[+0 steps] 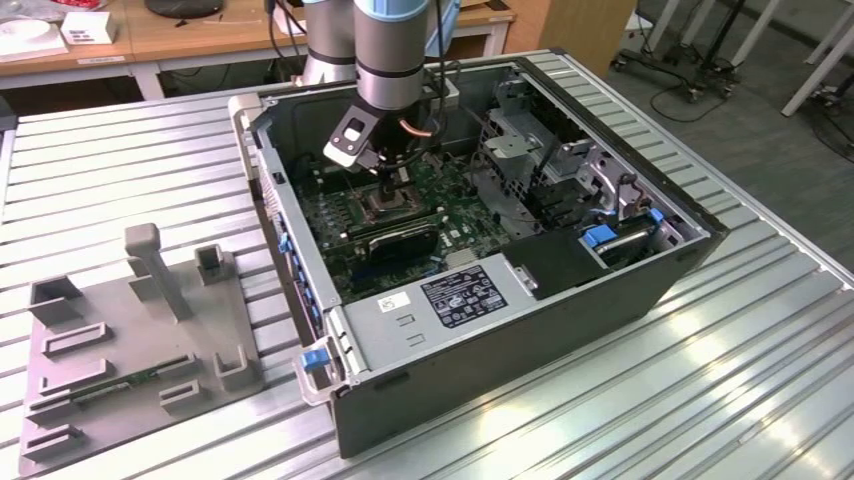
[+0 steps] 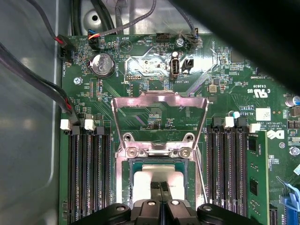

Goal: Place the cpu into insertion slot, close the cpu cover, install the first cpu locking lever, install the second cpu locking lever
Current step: 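Place the cpu into insertion slot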

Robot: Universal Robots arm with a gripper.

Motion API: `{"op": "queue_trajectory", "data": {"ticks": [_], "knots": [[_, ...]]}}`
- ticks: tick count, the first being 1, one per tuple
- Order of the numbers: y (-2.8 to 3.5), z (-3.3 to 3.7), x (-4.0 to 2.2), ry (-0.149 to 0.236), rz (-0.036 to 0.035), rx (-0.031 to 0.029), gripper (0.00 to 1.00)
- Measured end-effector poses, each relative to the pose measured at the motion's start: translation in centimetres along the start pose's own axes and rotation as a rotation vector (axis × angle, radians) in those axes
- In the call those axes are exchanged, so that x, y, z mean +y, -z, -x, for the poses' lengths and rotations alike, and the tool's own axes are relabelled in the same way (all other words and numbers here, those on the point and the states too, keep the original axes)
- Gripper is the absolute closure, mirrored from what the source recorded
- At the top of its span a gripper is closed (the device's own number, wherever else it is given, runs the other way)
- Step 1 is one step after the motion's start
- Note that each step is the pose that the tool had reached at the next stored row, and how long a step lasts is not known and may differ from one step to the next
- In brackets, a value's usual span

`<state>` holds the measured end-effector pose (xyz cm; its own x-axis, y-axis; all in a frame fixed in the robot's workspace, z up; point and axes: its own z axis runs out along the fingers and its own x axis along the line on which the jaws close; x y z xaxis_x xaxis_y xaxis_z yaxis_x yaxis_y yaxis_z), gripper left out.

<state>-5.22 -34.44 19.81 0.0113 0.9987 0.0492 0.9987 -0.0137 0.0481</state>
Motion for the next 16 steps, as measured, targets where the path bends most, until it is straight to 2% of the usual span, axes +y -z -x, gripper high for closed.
{"op": "queue_trajectory", "data": {"ticks": [3, 10, 16], "knots": [[0.2, -0.05, 0.04, 0.0, 0.0008, 0.0015, 0.89], [1.23, -0.07, 0.06, 0.0, -0.0003, -0.0008, 0.89], [2.28, -0.12, 0.11, 0.0, -0.0003, -0.0061, 0.89]]}}
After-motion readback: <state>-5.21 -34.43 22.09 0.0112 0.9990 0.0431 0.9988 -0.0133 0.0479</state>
